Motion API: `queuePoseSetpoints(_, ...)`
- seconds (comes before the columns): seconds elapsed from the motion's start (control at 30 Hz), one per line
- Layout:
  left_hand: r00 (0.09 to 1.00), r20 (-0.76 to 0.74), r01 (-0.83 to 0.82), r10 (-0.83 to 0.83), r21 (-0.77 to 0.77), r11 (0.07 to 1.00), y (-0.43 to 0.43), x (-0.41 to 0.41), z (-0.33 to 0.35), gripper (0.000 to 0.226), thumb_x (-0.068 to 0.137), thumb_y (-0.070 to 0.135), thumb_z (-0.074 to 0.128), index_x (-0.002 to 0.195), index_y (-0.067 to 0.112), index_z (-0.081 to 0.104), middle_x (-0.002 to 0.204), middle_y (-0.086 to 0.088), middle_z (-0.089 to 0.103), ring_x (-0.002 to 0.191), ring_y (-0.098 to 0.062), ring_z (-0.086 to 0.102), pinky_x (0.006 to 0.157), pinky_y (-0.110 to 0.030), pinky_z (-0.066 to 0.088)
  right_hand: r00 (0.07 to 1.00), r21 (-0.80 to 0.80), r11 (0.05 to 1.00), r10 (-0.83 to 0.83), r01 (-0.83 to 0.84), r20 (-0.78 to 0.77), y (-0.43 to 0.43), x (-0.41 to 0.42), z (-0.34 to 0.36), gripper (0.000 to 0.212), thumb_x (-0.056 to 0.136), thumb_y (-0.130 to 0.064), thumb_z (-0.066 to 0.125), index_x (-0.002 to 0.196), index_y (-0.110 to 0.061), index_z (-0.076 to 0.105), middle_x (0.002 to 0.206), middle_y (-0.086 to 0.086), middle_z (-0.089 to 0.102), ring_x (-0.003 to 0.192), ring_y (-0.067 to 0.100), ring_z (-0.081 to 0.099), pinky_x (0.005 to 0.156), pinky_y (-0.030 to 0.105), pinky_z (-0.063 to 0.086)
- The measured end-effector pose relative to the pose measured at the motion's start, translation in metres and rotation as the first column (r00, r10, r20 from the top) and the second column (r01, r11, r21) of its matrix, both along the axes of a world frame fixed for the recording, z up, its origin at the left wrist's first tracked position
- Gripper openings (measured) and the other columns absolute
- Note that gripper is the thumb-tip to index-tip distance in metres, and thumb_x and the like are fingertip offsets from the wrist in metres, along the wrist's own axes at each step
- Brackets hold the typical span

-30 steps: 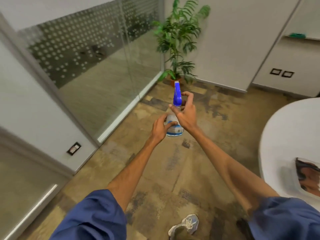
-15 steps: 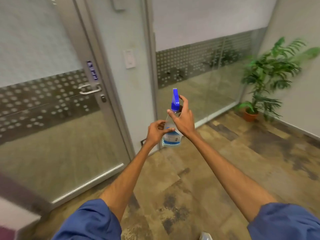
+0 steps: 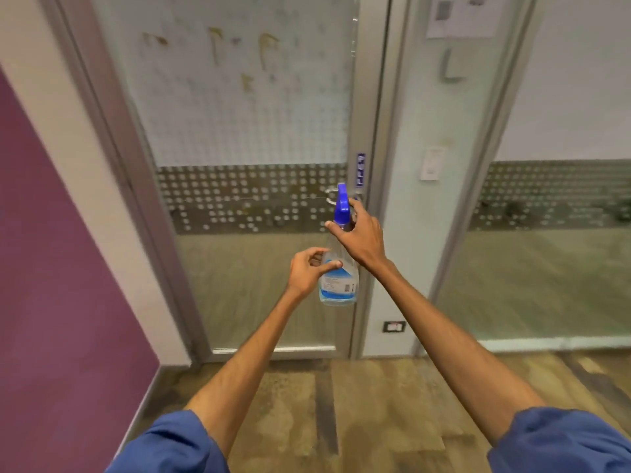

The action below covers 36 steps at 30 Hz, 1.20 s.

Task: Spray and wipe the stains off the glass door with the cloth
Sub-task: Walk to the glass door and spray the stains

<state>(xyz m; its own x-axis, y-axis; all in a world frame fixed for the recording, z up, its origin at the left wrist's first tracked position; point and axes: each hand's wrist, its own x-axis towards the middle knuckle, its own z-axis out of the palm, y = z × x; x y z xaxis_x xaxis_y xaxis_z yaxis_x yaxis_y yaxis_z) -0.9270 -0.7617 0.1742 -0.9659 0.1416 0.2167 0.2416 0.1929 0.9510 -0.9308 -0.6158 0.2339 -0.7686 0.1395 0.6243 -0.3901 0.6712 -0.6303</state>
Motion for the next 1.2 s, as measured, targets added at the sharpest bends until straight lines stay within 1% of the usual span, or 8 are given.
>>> queuePoseSetpoints(0.13,0.994,-0.042,-0.101,0.099,-0.04,0.994,-0.05,-0.037,0.012,0.044,0.073,0.02,0.087,0.109,0.002,0.071,0.098,-0.011,0.073,0.091,-0.024,0.069,0.083,-0.035,0.058,0.995,-0.007,0.997,-0.078,0.078,-0.057,-0.06,-0.049,0.02,0.047,0.083,-0.057,0.066,0.112,-0.023,0.053,0.081,-0.007,0.069,0.072,0.017,0.067,0.067,0.033,0.051)
queuePoseSetpoints(0.27,0.984,-0.061,-0.169,0.166,-0.059,0.984,-0.101,-0.083,0.026,0.044,0.075,0.025,0.085,0.11,0.002,0.069,0.101,-0.013,0.073,0.096,-0.027,0.071,0.088,-0.041,0.059,0.995,0.006,0.998,-0.058,0.058,-0.083,-0.121,-0.106,0.044,0.037,0.086,-0.05,0.065,0.1,-0.017,0.055,0.089,-0.002,0.06,0.07,0.012,0.051,0.064,0.026,0.036)
queuePoseSetpoints(0.4,0.974,-0.109,-0.208,0.198,-0.087,0.974,-0.144,-0.136,0.044,0.042,0.076,0.029,0.084,0.108,0.005,0.07,0.101,-0.011,0.073,0.096,-0.027,0.071,0.087,-0.041,0.059,0.992,-0.213,0.97,0.108,-0.119,-0.061,-0.172,-0.165,0.063,0.021,0.089,-0.032,0.067,0.092,-0.015,0.054,0.089,0.001,0.054,0.067,0.003,0.044,0.063,0.014,0.034)
queuePoseSetpoints(0.5,0.959,-0.154,-0.255,0.237,-0.11,0.961,-0.17,-0.177,0.061,0.046,0.076,0.031,0.084,0.111,0.006,0.07,0.103,-0.007,0.072,0.098,-0.022,0.068,0.085,-0.031,0.056,0.978,-0.361,0.909,0.191,-0.208,-0.083,-0.201,-0.206,0.081,0.012,0.089,-0.023,0.066,0.091,-0.012,0.059,0.08,0.004,0.061,0.067,0.014,0.054,0.063,0.016,0.042)
queuePoseSetpoints(0.57,0.95,-0.191,-0.275,0.249,-0.122,0.954,-0.185,-0.205,0.077,0.048,0.075,0.033,0.084,0.112,0.007,0.07,0.103,-0.005,0.071,0.097,-0.021,0.067,0.083,-0.029,0.055,0.966,-0.399,0.88,0.229,-0.257,-0.118,-0.221,-0.236,0.099,0.011,0.09,-0.021,0.066,0.089,-0.011,0.061,0.081,0.011,0.067,0.07,0.026,0.063,0.064,0.028,0.053)
queuePoseSetpoints(0.63,0.95,-0.203,-0.267,0.238,-0.129,0.955,-0.195,-0.225,0.089,0.048,0.075,0.035,0.085,0.111,0.007,0.068,0.099,0.0,0.07,0.093,-0.015,0.067,0.077,-0.024,0.056,0.96,-0.398,0.873,0.242,-0.28,-0.144,-0.233,-0.257,0.113,0.018,0.092,-0.024,0.064,0.084,-0.009,0.06,0.076,0.014,0.066,0.07,0.034,0.066,0.067,0.044,0.058)
queuePoseSetpoints(0.77,0.943,-0.236,-0.267,0.237,-0.105,0.958,-0.221,-0.259,0.112,0.044,0.077,0.035,0.083,0.11,0.012,0.065,0.091,0.014,0.064,0.079,0.009,0.064,0.061,-0.005,0.048,0.943,-0.336,0.887,0.256,-0.316,-0.211,-0.266,-0.292,0.141,0.031,0.094,-0.035,0.062,0.069,-0.02,0.05,0.061,0.004,0.056,0.062,0.032,0.064,0.063,0.046,0.057)
queuePoseSetpoints(1.2,0.857,-0.45,-0.318,0.252,-0.077,0.945,-0.306,-0.357,0.166,0.045,0.083,0.05,0.072,0.113,0.018,0.062,0.095,0.011,0.064,0.085,-0.007,0.064,0.067,-0.017,0.053,0.92,-0.269,0.904,0.246,-0.331,-0.305,-0.353,-0.378,0.219,0.032,0.094,-0.031,0.064,0.067,-0.019,0.051,0.056,-0.004,0.049,0.056,0.025,0.056,0.061,0.053,0.058)
